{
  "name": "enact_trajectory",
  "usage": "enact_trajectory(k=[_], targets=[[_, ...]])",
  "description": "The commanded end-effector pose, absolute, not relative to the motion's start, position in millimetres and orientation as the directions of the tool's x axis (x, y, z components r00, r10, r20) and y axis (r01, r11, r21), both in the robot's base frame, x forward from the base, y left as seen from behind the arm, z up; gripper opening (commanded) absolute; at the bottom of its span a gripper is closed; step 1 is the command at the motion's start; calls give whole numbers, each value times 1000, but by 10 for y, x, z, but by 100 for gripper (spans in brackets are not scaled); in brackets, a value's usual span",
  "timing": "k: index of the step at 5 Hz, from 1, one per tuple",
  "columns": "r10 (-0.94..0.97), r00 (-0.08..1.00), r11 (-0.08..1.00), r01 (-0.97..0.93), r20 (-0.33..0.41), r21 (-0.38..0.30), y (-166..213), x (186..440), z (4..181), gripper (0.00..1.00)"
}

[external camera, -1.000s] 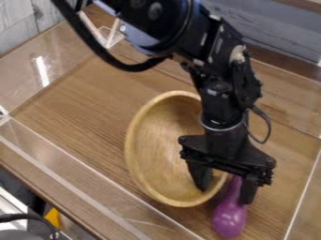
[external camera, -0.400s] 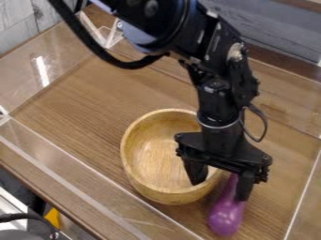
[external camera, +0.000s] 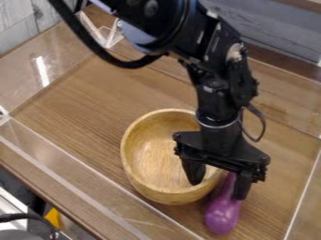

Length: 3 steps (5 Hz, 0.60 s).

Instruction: Remove the purple eggplant from inside the brown bowl and put it on the table

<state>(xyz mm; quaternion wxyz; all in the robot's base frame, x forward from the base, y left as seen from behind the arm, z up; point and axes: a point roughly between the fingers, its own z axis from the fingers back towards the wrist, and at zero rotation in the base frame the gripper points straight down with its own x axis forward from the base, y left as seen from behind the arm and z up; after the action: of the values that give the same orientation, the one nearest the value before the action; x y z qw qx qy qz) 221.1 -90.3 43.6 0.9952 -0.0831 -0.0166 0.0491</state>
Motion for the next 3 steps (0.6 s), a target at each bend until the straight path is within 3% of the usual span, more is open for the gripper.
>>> enact_trajectory(k=[1,2,3], targets=[[114,992,980,-104,52,-167,-867,2251,493,100],[121,991,981,-111,52,-159,-848,2257,485,100],[126,991,981,-117,52,-152,-832,2263,475,0]])
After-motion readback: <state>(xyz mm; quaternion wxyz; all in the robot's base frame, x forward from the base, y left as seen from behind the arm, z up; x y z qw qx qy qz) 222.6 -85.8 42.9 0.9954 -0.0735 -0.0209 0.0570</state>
